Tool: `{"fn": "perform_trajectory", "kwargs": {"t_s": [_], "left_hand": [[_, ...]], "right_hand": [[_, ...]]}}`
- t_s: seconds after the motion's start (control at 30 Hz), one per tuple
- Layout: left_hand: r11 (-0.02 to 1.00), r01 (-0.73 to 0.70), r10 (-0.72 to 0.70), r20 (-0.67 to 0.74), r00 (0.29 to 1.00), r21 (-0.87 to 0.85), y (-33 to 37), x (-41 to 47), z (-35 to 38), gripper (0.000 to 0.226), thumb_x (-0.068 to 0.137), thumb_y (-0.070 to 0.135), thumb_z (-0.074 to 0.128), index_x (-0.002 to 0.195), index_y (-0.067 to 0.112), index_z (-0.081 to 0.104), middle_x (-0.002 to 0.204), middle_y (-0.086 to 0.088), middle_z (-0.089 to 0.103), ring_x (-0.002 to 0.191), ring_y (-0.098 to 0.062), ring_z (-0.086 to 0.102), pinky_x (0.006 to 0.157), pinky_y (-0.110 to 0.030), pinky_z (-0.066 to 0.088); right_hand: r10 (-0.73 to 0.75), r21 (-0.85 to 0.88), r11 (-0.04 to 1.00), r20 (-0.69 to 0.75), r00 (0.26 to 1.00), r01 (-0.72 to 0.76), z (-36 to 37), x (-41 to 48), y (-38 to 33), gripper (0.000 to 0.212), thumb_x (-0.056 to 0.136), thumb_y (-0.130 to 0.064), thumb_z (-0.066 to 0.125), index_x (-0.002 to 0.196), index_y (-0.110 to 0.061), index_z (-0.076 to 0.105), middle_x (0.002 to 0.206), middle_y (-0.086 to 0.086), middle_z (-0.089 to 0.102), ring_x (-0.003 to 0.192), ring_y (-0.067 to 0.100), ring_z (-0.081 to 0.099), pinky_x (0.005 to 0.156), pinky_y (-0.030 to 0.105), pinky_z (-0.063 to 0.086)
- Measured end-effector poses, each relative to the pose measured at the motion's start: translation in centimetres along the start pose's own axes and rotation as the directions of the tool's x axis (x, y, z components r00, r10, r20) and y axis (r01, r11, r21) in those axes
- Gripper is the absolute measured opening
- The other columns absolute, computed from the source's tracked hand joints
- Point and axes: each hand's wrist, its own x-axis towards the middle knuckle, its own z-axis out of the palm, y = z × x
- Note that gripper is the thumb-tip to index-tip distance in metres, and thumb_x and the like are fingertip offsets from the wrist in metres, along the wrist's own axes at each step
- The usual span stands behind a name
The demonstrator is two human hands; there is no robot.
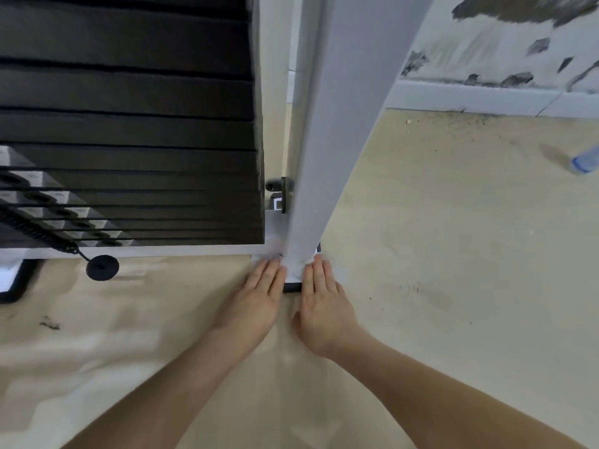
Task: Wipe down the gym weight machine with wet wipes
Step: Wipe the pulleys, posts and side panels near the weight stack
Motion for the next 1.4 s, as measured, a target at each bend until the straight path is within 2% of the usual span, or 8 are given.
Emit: {"fn": "perform_trajectory", "kwargs": {"t_s": [0.1, 0.33, 0.53, 0.8, 0.93, 1.03, 1.13, 1.4], "left_hand": [[0.985, 0.086, -0.081, 0.044, 0.996, -0.149, -0.9, 0.3, 0.4, 0.070, 0.090, 0.011, 0.044, 0.153, 0.009, 0.014, 0.159, -0.001, 0.006, 0.149, -0.020, 0.013, 0.119, -0.035, 0.015], [0.936, 0.077, -0.114, -0.091, 0.989, -0.344, 0.8, 0.1, 1.0, 0.047, 0.062, 0.007, 0.082, 0.108, 0.006, 0.073, 0.113, -0.009, 0.072, 0.106, -0.023, 0.068, 0.089, -0.032, 0.053], [0.957, 0.190, -0.200, -0.024, 0.980, -0.217, 0.6, 0.9, 1.2, 0.060, 0.076, 0.002, 0.058, 0.135, 0.000, 0.052, 0.142, -0.013, 0.051, 0.130, -0.027, 0.051, 0.108, -0.027, 0.035], [0.931, 0.105, -0.156, -0.121, 0.980, -0.350, 0.6, 0.4, 0.3, 0.030, 0.055, 0.007, 0.078, 0.084, 0.017, 0.076, 0.085, 0.000, 0.073, 0.077, -0.024, 0.070, 0.061, -0.023, 0.052], [0.201, 0.431, -0.749, 0.146, 0.647, -0.880, -1.1, 1.2, -2.1, 0.012, 0.080, 0.007, 0.069, 0.072, 0.016, 0.071, 0.064, 0.007, 0.068, 0.063, -0.015, 0.062, 0.061, -0.022, 0.046], [-0.478, 0.105, -0.769, 0.473, 0.431, -0.872, -1.0, 1.6, -3.6, 0.013, 0.083, -0.003, 0.069, 0.076, 0.008, 0.070, 0.065, 0.001, 0.069, 0.060, -0.013, 0.063, 0.062, -0.022, 0.053], [-0.748, -0.131, -0.637, 0.650, 0.415, -0.650, -0.7, 2.2, -4.6, 0.012, 0.084, -0.008, 0.066, 0.083, 0.004, 0.067, 0.084, -0.009, 0.070, 0.075, -0.016, 0.067, 0.076, -0.024, 0.057], [-0.672, 0.163, -0.521, 0.618, 0.588, -0.722, -0.3, 3.2, -5.1, 0.024, 0.089, -0.005, 0.059, 0.079, 0.015, 0.068, 0.066, 0.001, 0.067, 0.061, -0.014, 0.060, 0.056, -0.022, 0.049]], "right_hand": [[-0.043, -0.010, 0.999, -0.115, 0.992, 0.042, 0.5, -0.7, 0.3, 0.055, 0.082, -0.015, 0.038, 0.132, 0.001, 0.056, 0.142, 0.017, 0.052, 0.131, 0.030, 0.051, 0.096, 0.037, 0.050], [-0.065, -0.091, 0.994, -0.064, 0.996, 0.059, -0.6, 3.1, 1.7, 0.032, 0.081, -0.006, 0.055, 0.101, -0.023, 0.072, 0.101, -0.001, 0.071, 0.092, 0.022, 0.066, 0.073, 0.029, 0.053], [-0.211, -0.019, 0.977, -0.281, 0.936, 0.215, 0.6, -0.5, 1.9, 0.039, 0.059, 0.002, 0.072, 0.096, -0.011, 0.074, 0.088, 0.000, 0.073, 0.083, 0.029, 0.067, 0.072, 0.025, 0.056], [0.262, 0.287, 0.929, -0.063, 0.963, -0.234, -3.3, 1.2, 1.4, 0.017, 0.085, -0.005, 0.055, 0.088, -0.013, 0.070, 0.087, 0.006, 0.068, 0.081, 0.028, 0.062, 0.063, 0.030, 0.044], [0.436, 0.785, 0.521, 0.094, 0.895, -0.336, -4.3, 1.0, 0.6, 0.019, 0.081, -0.001, 0.066, 0.066, -0.012, 0.069, 0.071, 0.005, 0.067, 0.068, 0.020, 0.059, 0.062, 0.031, 0.051], [0.339, 0.962, 0.018, 0.249, 0.907, -0.271, -5.0, 0.1, -1.9, 0.013, 0.084, 0.010, 0.064, 0.077, 0.001, 0.068, 0.080, 0.016, 0.064, 0.071, 0.021, 0.062, 0.069, 0.026, 0.057], [0.311, 0.916, -0.352, 0.309, 0.899, -0.194, -5.7, 0.1, -4.4, 0.012, 0.088, 0.015, 0.057, 0.096, 0.009, 0.063, 0.096, 0.020, 0.064, 0.087, 0.027, 0.066, 0.082, 0.025, 0.057], [0.106, 0.919, 0.280, 0.259, 0.960, -0.279, -6.5, 1.5, -6.8, 0.022, 0.089, 0.005, 0.051, 0.101, -0.001, 0.068, 0.091, 0.011, 0.066, 0.083, 0.022, 0.060, 0.081, 0.035, 0.049]]}}
